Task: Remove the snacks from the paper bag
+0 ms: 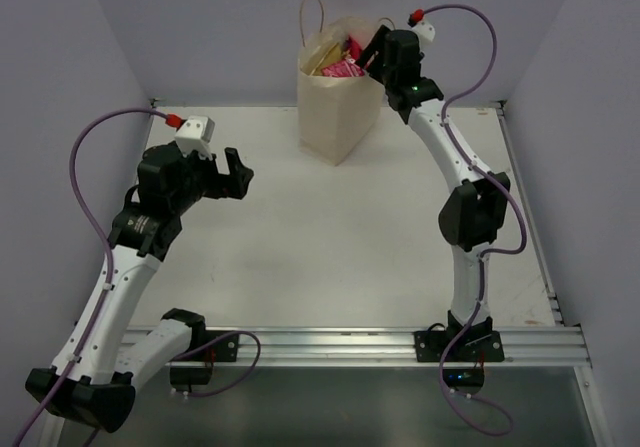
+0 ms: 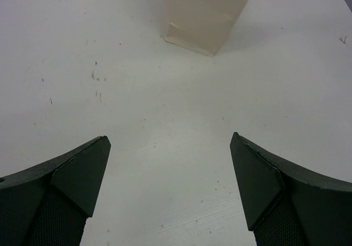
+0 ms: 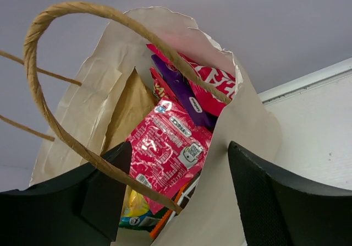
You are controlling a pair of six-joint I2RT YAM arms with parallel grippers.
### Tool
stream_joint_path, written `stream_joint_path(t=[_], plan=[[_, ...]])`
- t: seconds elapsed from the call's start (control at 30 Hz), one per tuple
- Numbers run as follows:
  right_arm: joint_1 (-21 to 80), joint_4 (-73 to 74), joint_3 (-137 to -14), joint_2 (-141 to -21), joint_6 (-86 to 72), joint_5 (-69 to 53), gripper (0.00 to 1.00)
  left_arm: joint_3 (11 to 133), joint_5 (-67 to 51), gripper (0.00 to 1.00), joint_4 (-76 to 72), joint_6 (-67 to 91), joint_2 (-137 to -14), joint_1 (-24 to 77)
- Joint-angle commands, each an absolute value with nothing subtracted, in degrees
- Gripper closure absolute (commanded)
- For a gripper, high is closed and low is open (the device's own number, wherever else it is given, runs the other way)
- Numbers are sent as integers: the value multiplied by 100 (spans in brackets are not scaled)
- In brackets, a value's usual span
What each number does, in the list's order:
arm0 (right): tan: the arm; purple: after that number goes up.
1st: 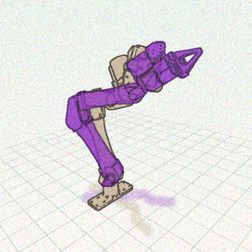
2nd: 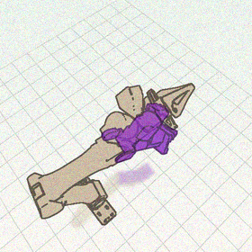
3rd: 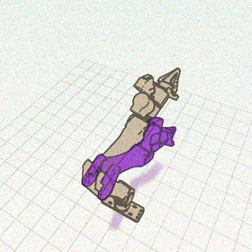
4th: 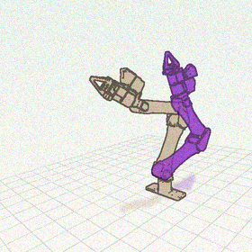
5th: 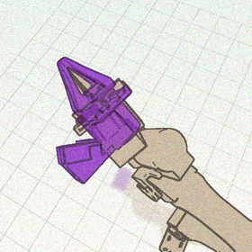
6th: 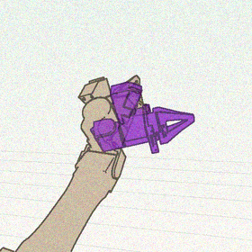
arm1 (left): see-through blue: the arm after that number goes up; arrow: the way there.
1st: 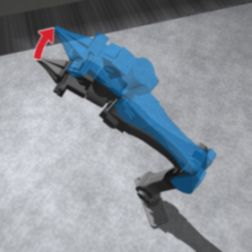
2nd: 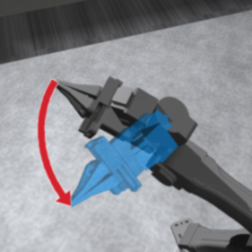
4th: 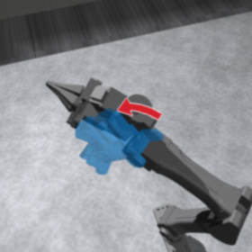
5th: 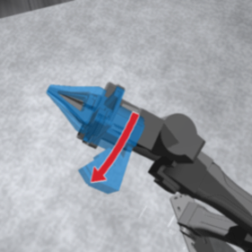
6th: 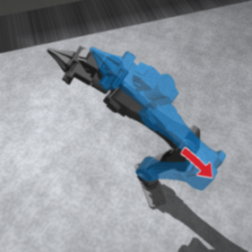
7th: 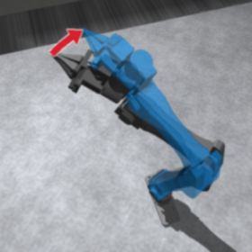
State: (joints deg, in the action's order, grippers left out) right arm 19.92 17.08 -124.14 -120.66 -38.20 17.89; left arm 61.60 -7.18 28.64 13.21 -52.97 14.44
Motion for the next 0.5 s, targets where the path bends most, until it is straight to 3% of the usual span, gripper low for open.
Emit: stream_joint_path(t=[0.0, 0.1, 0.2, 0.33, 0.37, 0.47], plan=[[2004, 1467, -13024, -12190, -3946, 2180, 28, 6030, -914, 0, 2610, 1477, -5247, 1485], [2004, 1608, -12947, -12252, -3964, 2171, 35, 6012, -888, 0, 2610, 1477, -5203, 1485], [2004, 1792, -12719, -12129, -4034, 2224, 49, 6020, -896, 0, 2619, 1477, -5186, 1485], [2004, 1986, -12279, -11787, -4043, 2224, 71, 6029, -940, 0, 2628, 1494, -5142, 1485], [2004, 2047, -12174, -11586, -4017, 2241, 83, 6029, -940, 0, 2628, 1512, -5142, 1485], [2004, 2100, -11770, -11216, -3816, 2206, 100, 6126, -967, 0, 2698, 1538, -5115, 1485]])
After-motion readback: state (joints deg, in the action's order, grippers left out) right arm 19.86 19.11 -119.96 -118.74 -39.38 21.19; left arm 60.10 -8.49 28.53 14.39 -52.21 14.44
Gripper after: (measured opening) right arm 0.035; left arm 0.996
